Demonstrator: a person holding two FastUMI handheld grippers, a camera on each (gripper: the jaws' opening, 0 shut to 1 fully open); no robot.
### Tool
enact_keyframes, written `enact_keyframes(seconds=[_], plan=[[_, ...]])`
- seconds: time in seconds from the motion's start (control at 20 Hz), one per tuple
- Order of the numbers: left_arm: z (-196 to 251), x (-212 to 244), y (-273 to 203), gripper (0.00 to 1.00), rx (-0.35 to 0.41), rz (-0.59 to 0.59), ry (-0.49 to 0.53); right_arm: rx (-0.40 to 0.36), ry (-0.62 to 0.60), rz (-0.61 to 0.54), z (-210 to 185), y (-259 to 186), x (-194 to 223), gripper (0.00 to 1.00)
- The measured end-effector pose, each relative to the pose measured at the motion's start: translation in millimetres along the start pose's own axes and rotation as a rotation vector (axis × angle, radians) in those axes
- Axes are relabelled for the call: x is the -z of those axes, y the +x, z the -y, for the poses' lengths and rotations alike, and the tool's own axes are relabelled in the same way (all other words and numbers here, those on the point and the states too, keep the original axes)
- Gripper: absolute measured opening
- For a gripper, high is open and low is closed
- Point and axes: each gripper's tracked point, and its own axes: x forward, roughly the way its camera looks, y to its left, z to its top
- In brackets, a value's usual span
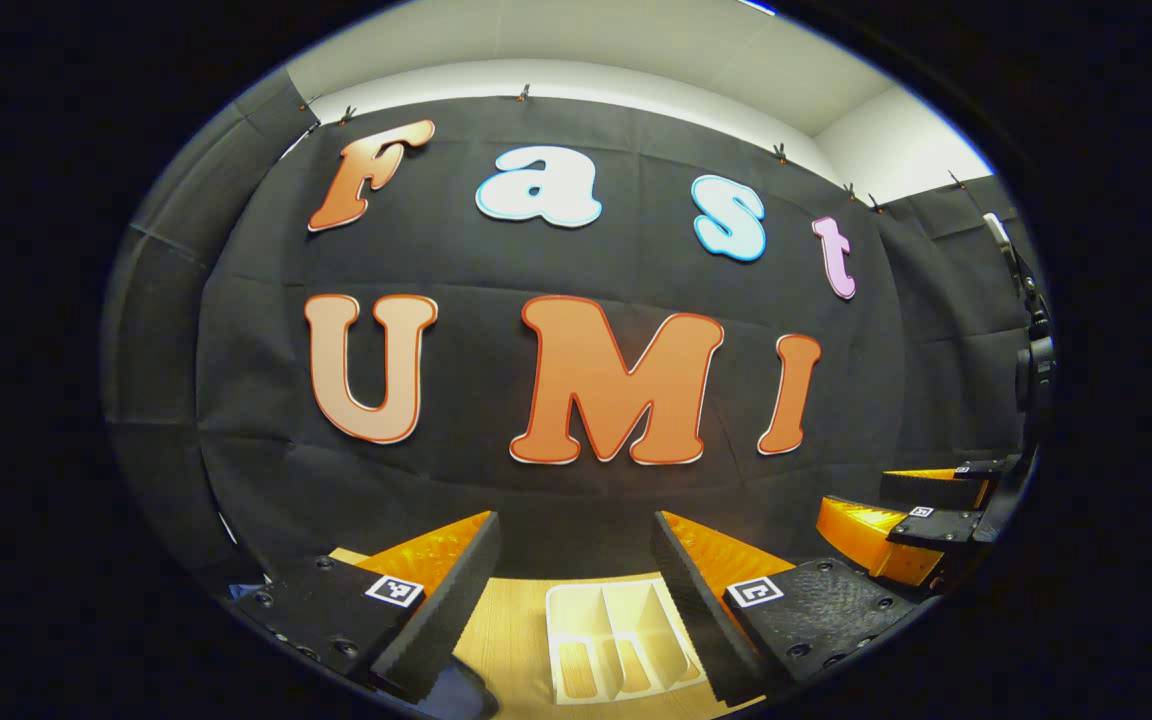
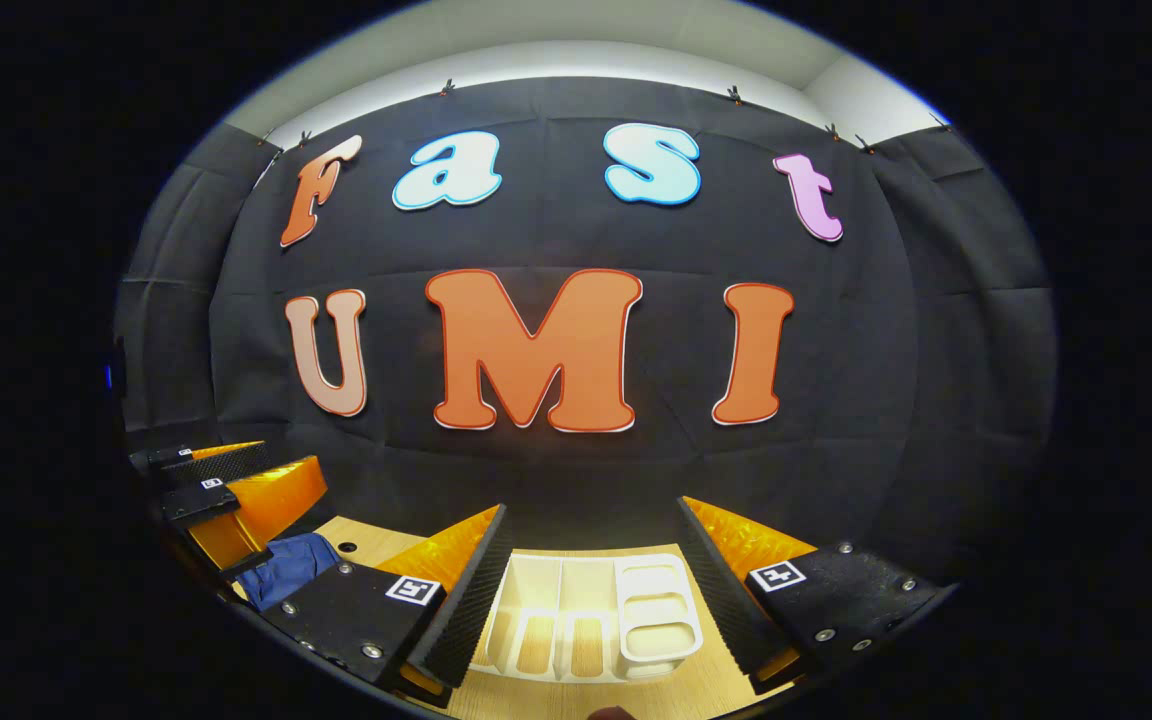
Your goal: Open the schoolbag, grab two books from the bookshelf and put them into the schoolbag.
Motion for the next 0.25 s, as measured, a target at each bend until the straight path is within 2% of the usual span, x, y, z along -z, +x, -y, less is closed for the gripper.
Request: enact_keyframes(seconds=[0.25], plan=[[3,-21,-9,0.92,-0.015,0.069,0.010,-0.010,-0.013,0.044,-4,-4,-6,0.96]])
